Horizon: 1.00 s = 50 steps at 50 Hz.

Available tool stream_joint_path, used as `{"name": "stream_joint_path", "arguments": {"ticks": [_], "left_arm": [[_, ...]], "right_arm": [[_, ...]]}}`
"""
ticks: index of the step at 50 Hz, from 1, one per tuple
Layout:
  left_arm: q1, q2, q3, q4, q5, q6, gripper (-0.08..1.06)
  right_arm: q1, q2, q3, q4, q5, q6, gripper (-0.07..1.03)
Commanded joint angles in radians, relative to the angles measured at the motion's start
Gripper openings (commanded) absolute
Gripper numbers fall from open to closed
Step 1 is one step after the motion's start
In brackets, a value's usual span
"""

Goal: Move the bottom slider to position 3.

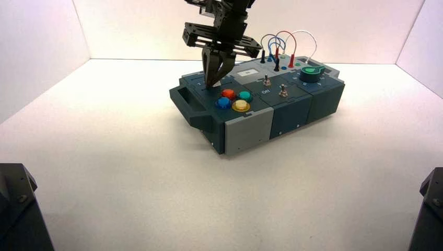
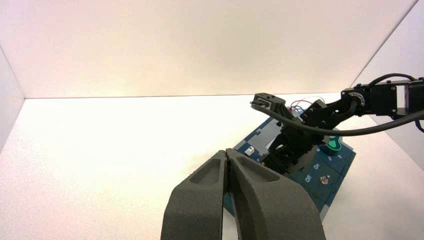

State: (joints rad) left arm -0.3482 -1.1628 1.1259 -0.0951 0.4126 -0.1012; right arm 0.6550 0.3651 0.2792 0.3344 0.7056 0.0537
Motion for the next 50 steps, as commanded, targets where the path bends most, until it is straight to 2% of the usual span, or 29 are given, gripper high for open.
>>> {"name": "stream_joint_path", "arguments": {"ticks": [1,31,50], "left_arm": [[0.008,0.005,-0.02,-0.002,-0.011,-0.002,-0.03],[0.008,0.005,-0.02,-0.002,-0.011,-0.002,-0.03],[0.008,0.011,-0.018,0.002,-0.011,0.002,-0.03]], "right_arm": [[-0.014,-0.011,-0.02,-0.008,0.005,0.005,-0.02],[-0.009,-0.011,-0.044,-0.002,0.011,0.005,-0.02],[0.048,-0.057,-0.101,0.005,0.014,-0.014,-0.02]]}}
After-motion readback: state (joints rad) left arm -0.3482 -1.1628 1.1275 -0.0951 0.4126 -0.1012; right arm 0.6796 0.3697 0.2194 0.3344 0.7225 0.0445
